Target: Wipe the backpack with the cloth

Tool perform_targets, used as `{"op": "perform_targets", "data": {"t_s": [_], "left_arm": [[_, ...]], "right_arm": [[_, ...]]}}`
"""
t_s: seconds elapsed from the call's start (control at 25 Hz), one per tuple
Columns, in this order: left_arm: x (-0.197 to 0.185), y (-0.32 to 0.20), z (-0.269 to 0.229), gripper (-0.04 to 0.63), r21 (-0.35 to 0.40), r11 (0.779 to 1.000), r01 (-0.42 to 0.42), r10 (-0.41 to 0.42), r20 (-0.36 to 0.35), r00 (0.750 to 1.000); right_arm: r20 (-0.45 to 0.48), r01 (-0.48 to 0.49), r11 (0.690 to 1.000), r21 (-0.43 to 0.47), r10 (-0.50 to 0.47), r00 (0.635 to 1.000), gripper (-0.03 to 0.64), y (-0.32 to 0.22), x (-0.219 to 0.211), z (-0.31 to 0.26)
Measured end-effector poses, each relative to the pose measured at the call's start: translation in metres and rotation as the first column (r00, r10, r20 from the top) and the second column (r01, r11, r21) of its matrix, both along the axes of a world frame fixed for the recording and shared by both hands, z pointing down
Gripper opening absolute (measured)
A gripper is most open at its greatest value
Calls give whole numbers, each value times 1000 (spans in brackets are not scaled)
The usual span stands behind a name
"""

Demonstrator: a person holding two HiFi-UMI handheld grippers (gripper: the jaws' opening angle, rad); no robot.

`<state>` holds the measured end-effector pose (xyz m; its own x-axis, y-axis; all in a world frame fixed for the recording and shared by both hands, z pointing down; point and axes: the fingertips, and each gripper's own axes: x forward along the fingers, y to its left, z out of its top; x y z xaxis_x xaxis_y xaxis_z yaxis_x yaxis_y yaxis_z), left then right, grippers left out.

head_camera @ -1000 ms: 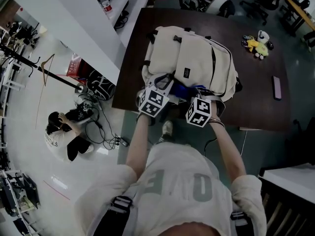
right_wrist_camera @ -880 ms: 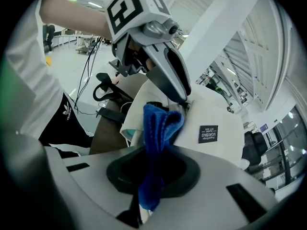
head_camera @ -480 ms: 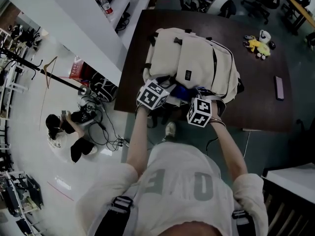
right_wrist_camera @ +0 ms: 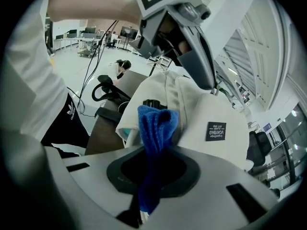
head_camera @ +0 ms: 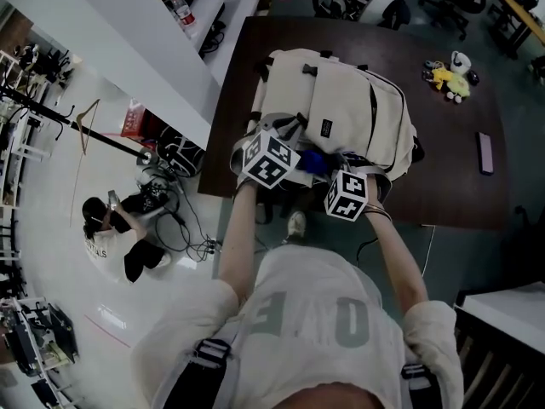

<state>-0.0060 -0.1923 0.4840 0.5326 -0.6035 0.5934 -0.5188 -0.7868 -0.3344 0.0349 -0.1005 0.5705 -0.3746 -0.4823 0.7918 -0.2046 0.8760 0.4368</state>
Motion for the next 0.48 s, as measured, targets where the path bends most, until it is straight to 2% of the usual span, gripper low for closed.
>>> {"op": "perform_targets", "data": {"t_s": [0.08,0.12,0.2,0.24,0.36,0.4,0.48], "left_arm": [[-2,-13,13,55,-34,999,30,-30,5,1000],[-5,-16,19,55,-66,996,60,-62,-25,998],[-11,-18,19,57,-129,984,119,-137,-136,981],[-15,-18,16,61,-154,977,150,-179,-196,964],[-32,-22,1,61,-209,945,251,-310,-333,890],[-35,-24,-11,60,-231,936,267,-340,-384,859],[-24,-31,-48,54,-282,929,239,-357,-513,780]], "right_arm": [[5,-2,1000,-7,2,1000,38,-1,0,2],[10,-1,1000,-11,1,1000,38,-1,0,2],[22,2,1000,-11,-2,1000,38,-1,0,-2],[27,3,1000,-6,-3,1000,38,-1,2,-7],[60,-3,1000,29,1,998,38,-5,12,-33],[77,-14,999,51,10,997,38,-10,18,-46],[104,-62,991,119,50,993,38,-29,38,-78]]}}
